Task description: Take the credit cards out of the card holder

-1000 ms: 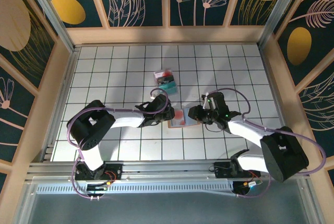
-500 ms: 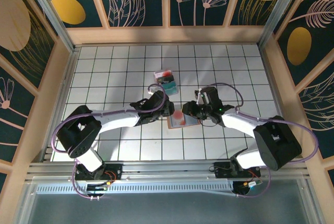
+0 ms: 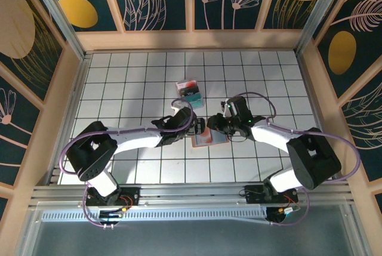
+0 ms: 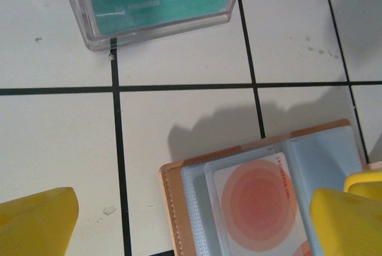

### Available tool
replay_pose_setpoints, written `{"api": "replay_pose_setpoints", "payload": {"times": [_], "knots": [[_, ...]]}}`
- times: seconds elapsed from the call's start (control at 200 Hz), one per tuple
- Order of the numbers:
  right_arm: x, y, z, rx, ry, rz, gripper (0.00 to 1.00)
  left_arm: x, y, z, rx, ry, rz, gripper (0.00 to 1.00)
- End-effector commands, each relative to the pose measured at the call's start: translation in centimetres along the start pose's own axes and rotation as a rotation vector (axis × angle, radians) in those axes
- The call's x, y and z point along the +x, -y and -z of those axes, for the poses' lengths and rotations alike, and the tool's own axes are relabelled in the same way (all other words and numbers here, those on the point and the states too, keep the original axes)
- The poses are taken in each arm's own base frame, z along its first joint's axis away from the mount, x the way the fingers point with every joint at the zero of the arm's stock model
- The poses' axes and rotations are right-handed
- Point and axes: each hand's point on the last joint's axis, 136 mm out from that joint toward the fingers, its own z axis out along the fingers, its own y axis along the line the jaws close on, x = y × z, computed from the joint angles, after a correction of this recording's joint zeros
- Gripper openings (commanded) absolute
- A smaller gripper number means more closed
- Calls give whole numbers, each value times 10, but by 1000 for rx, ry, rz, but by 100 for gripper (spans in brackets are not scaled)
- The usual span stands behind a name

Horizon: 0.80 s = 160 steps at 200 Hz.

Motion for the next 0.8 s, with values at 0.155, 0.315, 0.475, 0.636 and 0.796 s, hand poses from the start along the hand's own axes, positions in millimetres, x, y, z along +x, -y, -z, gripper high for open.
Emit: {"api": "replay_pose_setpoints", "payload": {"times": [0.155, 0.315, 0.475, 0.636, 0.796], "knots": [[0, -2, 0, -4, -15, 29, 28, 17, -27, -14, -164, -42, -44, 99], [3, 2, -1, 5, -22, 27, 28, 25, -26, -23, -163, -72, -68, 99], [10, 12, -3, 30, -35, 14, 28, 31, -29, -28, -176, -101, -85, 99], [17, 17, -7, 23, -57, 0, 28, 37, -38, -27, -206, -118, -96, 99], [22, 20, -11, 14, -76, -8, 27, 35, -37, -23, -198, -116, -91, 99]]}}
